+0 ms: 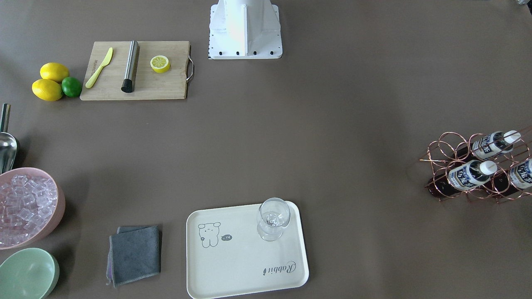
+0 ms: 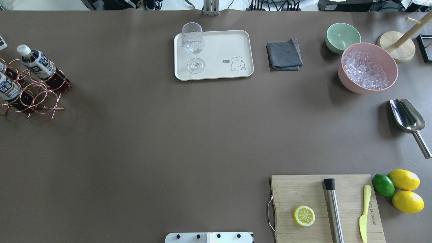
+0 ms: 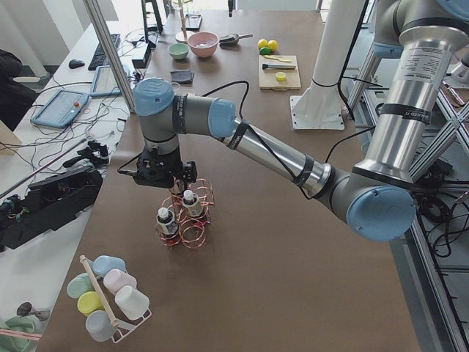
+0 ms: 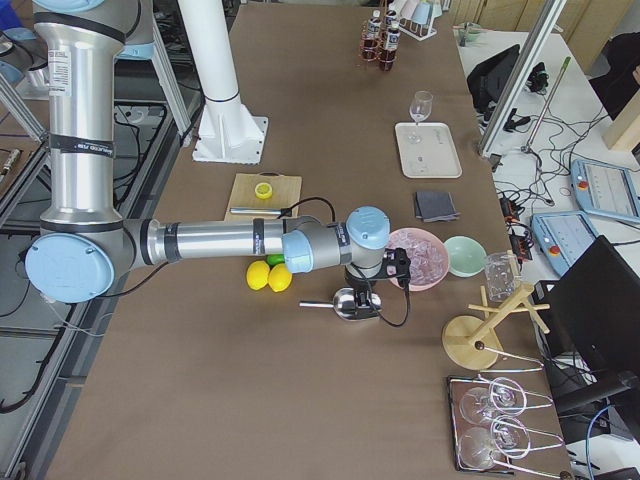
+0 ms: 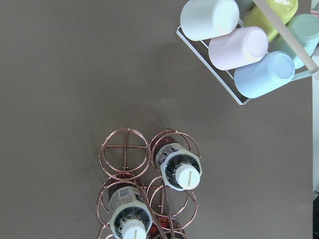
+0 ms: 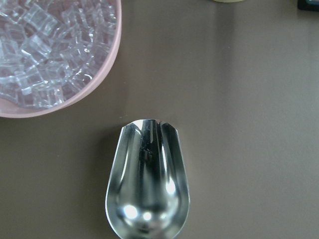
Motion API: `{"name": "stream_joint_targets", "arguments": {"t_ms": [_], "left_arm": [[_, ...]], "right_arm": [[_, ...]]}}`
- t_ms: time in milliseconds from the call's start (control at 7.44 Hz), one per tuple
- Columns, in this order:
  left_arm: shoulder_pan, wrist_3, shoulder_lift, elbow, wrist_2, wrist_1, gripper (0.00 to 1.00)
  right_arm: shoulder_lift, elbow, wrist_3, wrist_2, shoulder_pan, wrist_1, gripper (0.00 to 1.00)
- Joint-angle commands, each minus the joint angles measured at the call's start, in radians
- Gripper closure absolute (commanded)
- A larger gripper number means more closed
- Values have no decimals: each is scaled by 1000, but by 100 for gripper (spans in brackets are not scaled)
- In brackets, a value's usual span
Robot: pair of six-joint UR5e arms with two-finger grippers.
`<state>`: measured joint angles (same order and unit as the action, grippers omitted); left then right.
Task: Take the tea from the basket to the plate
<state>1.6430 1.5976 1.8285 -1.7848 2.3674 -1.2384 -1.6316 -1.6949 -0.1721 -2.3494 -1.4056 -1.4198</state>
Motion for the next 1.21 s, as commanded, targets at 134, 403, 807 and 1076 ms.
{"name": "stream_joint_targets", "arguments": {"t_ms": [134, 403, 807, 1076], "left_arm": [[-125, 162, -15, -4, 10, -52, 2], [-138, 196, -14, 11, 10, -58, 11], [-150, 212, -6, 12, 12, -82, 28], [-157, 237, -5, 8, 10, -85, 47]], "right_arm": [[132, -81, -3, -2, 181, 4, 0], [212, -78, -108, 25, 311, 86, 0], [240, -69, -241, 100, 379, 194, 0], [233, -61, -239, 102, 382, 228, 1]]}}
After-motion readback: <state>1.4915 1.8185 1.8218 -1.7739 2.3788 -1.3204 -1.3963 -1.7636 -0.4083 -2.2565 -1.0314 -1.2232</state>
